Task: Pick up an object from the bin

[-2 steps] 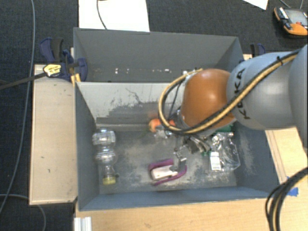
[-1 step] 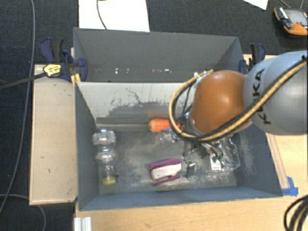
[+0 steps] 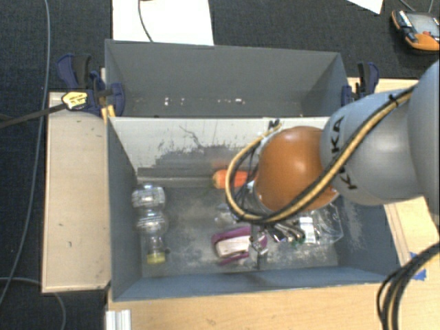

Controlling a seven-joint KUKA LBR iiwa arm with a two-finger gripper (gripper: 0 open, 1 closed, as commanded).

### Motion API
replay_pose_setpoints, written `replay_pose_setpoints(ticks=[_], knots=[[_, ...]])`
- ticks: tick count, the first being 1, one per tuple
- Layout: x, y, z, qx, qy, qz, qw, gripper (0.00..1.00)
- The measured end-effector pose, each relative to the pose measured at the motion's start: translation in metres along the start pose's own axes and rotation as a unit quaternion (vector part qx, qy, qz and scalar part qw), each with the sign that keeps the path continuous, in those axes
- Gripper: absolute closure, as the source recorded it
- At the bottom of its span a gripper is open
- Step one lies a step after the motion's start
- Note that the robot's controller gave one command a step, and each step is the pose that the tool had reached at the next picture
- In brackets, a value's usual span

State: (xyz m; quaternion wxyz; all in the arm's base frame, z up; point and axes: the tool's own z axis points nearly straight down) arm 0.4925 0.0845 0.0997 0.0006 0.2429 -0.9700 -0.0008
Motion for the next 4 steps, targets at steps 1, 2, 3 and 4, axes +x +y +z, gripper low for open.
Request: replay_pose_setpoints(ticks=[1, 2, 3, 4], knots=[[0.0002, -0.0042, 0.0296, 0.003, -0.0088, -0.006, 0.9999, 0.00], [0.0035, -0.0132, 0.0298, 0.002, -0.0074, -0.052, 0.9986, 1.00], [0.0034, -0.0132, 0.0298, 0.002, -0.0075, -0.051, 0.9987, 1.00], [0.0034, -0.0131, 0.0276, 0.002, -0.0084, -0.050, 0.9987, 1.00]])
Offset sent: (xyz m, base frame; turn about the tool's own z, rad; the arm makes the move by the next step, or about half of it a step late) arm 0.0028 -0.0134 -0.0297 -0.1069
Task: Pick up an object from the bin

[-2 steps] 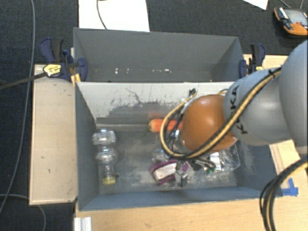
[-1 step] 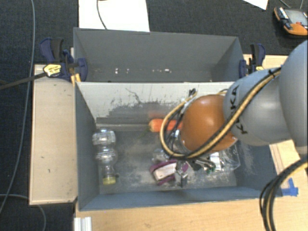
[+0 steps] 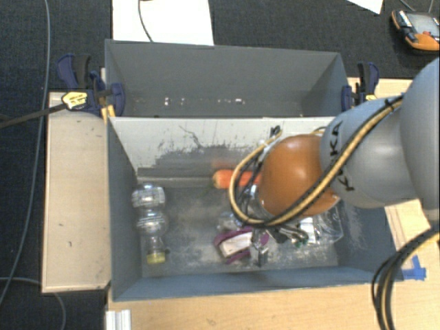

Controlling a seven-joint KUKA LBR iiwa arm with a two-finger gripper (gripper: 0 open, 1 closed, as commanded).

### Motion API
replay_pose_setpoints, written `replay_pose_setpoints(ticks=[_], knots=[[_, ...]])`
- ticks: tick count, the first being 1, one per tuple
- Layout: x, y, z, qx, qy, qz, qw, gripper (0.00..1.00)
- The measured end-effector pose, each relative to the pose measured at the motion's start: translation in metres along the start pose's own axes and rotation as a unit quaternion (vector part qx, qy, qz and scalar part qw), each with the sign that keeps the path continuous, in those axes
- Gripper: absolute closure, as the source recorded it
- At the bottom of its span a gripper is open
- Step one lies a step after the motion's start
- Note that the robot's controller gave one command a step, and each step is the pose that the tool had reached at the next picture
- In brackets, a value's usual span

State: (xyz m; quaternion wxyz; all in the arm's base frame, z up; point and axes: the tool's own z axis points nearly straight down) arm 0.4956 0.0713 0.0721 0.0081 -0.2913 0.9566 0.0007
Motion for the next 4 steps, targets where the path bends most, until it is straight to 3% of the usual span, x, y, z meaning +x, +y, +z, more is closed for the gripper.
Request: replay_pose_setpoints(ticks=[3, 4], knots=[[-0.001, 0.000, -0.036, 0.000, -0.0011, 0.004, 1.0000, 1.00], [0.001, 0.001, -0.053, -0.003, 0.0042, 0.005, 1.0000, 1.00]])
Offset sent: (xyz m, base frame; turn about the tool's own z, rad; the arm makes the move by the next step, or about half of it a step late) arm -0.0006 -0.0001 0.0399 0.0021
